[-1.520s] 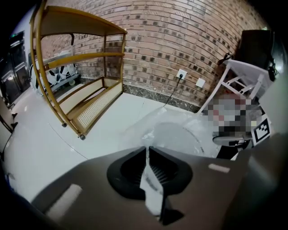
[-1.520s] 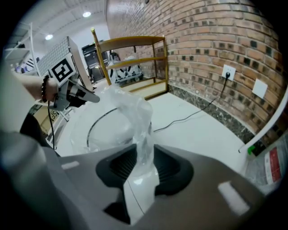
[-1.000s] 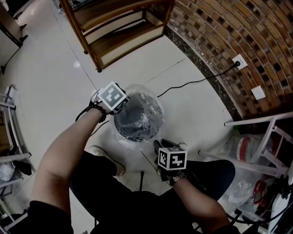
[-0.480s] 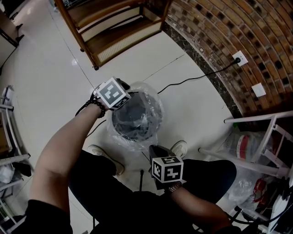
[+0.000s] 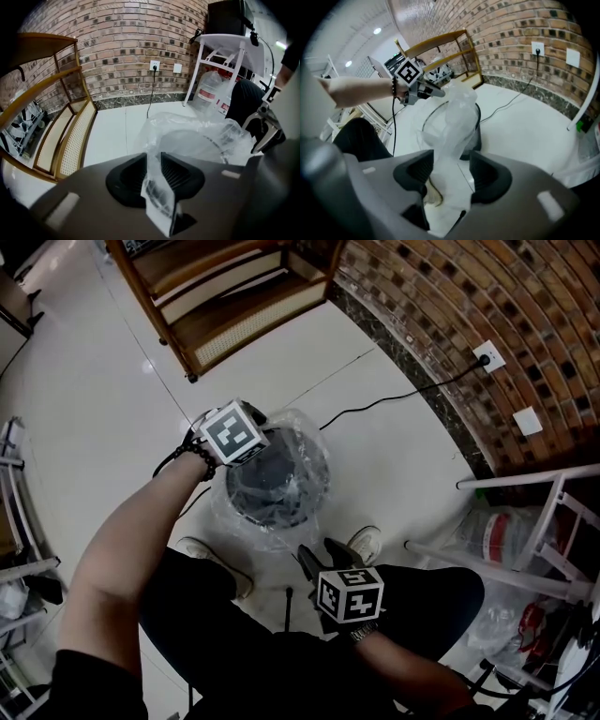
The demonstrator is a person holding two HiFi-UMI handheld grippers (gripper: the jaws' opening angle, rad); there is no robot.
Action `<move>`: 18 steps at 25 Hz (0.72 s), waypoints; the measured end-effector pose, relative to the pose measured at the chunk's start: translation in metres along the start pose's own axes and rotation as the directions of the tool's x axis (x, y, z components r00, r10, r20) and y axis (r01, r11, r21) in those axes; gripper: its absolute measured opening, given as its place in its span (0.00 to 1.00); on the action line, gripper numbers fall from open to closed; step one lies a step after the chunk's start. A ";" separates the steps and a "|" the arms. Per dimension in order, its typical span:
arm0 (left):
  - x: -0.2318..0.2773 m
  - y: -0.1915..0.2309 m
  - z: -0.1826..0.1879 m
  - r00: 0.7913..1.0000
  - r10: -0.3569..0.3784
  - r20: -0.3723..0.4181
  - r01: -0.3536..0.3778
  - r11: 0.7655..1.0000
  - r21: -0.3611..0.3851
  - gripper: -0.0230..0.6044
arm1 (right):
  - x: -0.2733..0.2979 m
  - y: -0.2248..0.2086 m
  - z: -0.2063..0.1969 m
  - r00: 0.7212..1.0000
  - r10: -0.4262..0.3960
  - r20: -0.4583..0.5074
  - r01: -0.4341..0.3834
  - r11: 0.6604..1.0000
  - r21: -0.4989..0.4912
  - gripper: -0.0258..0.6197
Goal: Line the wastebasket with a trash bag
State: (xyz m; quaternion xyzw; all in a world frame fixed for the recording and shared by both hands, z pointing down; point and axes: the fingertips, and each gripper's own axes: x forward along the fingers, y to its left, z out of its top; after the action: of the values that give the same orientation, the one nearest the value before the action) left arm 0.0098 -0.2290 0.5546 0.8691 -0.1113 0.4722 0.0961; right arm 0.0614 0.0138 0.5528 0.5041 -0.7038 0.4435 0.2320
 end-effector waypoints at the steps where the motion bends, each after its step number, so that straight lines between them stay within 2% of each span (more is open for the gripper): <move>1: 0.000 0.001 -0.003 1.000 0.005 -0.009 -0.005 1.000 0.000 0.20 | -0.003 -0.002 0.008 1.000 0.004 0.027 -0.004 1.000 0.004 0.41; 4: -0.005 0.010 -0.021 0.998 0.036 -0.049 -0.037 0.999 -0.027 0.20 | -0.013 -0.015 0.045 0.992 -0.001 0.129 -0.002 1.000 0.023 0.41; 8: -0.011 0.010 -0.027 1.000 0.019 -0.012 -0.020 0.996 -0.088 0.28 | -0.021 -0.035 0.094 0.973 0.003 0.232 -0.018 0.998 0.063 0.41; 11: -0.017 0.008 -0.031 1.000 0.015 0.009 -0.014 0.993 -0.117 0.31 | -0.027 -0.048 0.120 0.961 0.010 0.277 -0.032 0.997 0.077 0.41; 14: -0.026 0.008 -0.040 0.999 0.027 0.044 -0.018 0.980 -0.199 0.33 | -0.013 -0.080 0.132 0.966 -0.002 0.260 -0.036 0.990 0.140 0.40; 15: -0.030 0.007 -0.042 0.998 0.030 0.063 -0.015 0.974 -0.226 0.33 | -0.006 -0.091 0.134 0.971 0.003 0.240 -0.044 0.985 0.167 0.36; 17: -0.038 0.002 -0.047 0.995 0.033 0.090 -0.008 0.963 -0.269 0.34 | 0.010 -0.101 0.136 0.979 0.056 0.195 -0.100 0.969 0.226 0.28; 18: -0.042 -0.001 -0.052 0.995 0.033 0.094 -0.005 0.958 -0.286 0.34 | 0.018 -0.101 0.137 0.979 0.103 0.174 -0.147 0.953 0.265 0.28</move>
State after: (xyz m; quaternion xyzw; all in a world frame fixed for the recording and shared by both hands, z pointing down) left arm -0.0538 -0.2095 0.5470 0.8671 -0.1911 0.4091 0.2102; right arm 0.1640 -0.1225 0.5380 0.5193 -0.6818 0.5099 0.0743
